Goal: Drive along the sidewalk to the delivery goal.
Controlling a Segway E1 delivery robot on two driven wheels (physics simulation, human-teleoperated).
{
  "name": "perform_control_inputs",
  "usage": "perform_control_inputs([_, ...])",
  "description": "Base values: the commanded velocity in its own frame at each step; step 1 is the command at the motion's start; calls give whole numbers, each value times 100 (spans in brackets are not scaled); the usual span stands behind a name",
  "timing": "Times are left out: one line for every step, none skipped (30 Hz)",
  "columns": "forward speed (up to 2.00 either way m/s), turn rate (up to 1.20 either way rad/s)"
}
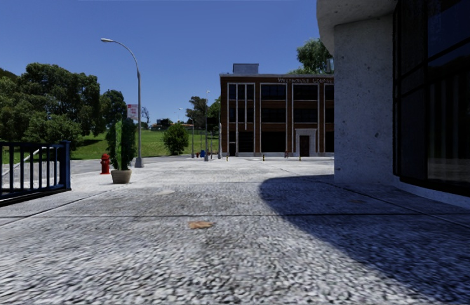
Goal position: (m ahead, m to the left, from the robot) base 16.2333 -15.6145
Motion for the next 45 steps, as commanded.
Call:
perform_control_inputs([200, 0])
perform_control_inputs([200, 0])
perform_control_inputs([200, 0])
perform_control_inputs([200, 0])
perform_control_inputs([200, 0])
perform_control_inputs([200, 0])
perform_control_inputs([200, 0])
perform_control_inputs([200, 0])
perform_control_inputs([200, 0])
perform_control_inputs([200, 0])
perform_control_inputs([200, 0])
perform_control_inputs([200, 0])
perform_control_inputs([200, 0])
perform_control_inputs([200, 0])
perform_control_inputs([200, 0])
perform_control_inputs([200, 0])
perform_control_inputs([200, 0])
perform_control_inputs([200, 0])
perform_control_inputs([200, 0])
perform_control_inputs([200, 0])
perform_control_inputs([200, 0])
perform_control_inputs([200, 0])
perform_control_inputs([200, 0])
perform_control_inputs([200, 0])
perform_control_inputs([200, 0])
perform_control_inputs([200, 0])
perform_control_inputs([200, 0])
perform_control_inputs([200, 0])
perform_control_inputs([200, 0])
perform_control_inputs([200, 0])
perform_control_inputs([200, 0])
perform_control_inputs([200, 0])
perform_control_inputs([200, 0])
perform_control_inputs([200, 0])
perform_control_inputs([200, 0])
perform_control_inputs([200, 0])
perform_control_inputs([200, 0])
perform_control_inputs([200, 0])
perform_control_inputs([200, 0])
perform_control_inputs([200, 0])
perform_control_inputs([200, 0])
perform_control_inputs([200, 0])
perform_control_inputs([200, 0])
perform_control_inputs([200, -5])
perform_control_inputs([200, -14])
